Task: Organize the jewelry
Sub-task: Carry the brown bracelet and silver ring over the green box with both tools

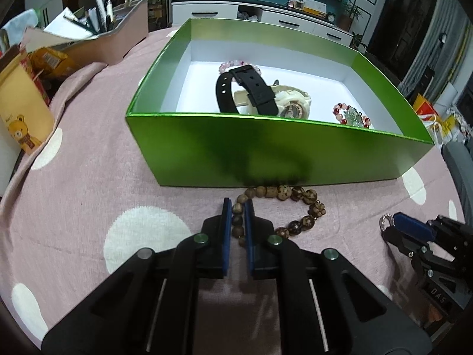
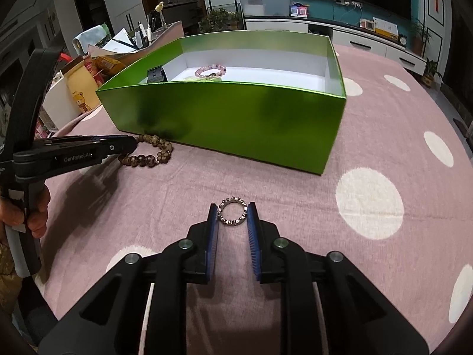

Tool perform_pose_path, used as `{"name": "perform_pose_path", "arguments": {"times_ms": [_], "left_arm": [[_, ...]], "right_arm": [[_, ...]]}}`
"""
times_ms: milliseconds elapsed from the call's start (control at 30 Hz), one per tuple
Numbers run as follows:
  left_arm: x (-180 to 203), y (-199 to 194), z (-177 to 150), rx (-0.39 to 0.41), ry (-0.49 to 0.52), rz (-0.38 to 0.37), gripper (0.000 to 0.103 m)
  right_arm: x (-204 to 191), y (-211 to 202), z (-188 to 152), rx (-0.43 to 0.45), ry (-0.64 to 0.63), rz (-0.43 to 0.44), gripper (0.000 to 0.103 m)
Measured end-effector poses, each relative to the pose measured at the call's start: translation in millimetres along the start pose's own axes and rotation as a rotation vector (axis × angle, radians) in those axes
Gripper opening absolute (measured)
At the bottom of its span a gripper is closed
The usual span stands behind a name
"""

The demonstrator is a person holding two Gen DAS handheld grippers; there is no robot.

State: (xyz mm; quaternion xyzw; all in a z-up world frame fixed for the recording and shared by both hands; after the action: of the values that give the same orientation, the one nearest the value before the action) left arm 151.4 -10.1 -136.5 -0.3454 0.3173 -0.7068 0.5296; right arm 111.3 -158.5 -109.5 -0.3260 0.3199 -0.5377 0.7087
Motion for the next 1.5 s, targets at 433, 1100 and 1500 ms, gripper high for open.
{"name": "perform_pose_path", "arguments": {"times_ms": [433,1100,1500], "left_arm": [[-4.6,-22.0,1.2,0.042,-0.064,-0.044,0.007],[22.1,-113.1,41.7,0.205,-0.025,-0.080,0.007],[26.3,-149.0,82.8,0.281,-0.030,-0.052,0.007]], "right_arm": [[0.7,-20.2,3.2,0.061,0.011,0.028,0.019],[6.6,-85.6,27.3,0.208,0.036,0.044,0.019],[8.2,-102.7,70.4,0.295,0.040,0.048,0.019]]}}
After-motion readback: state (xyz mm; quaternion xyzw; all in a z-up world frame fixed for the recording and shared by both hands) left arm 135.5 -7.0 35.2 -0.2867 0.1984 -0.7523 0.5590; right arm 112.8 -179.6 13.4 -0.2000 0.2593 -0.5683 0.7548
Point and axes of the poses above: each gripper's, at about its wrist camera, not at the fingertips, and y roughly the way its jaws point, x to its right, z to its top, the point moved 7 cm from there along y, roughly the way its jaws point, and after that the axes turned 4 degrees about -y, right-handed, at the moved point
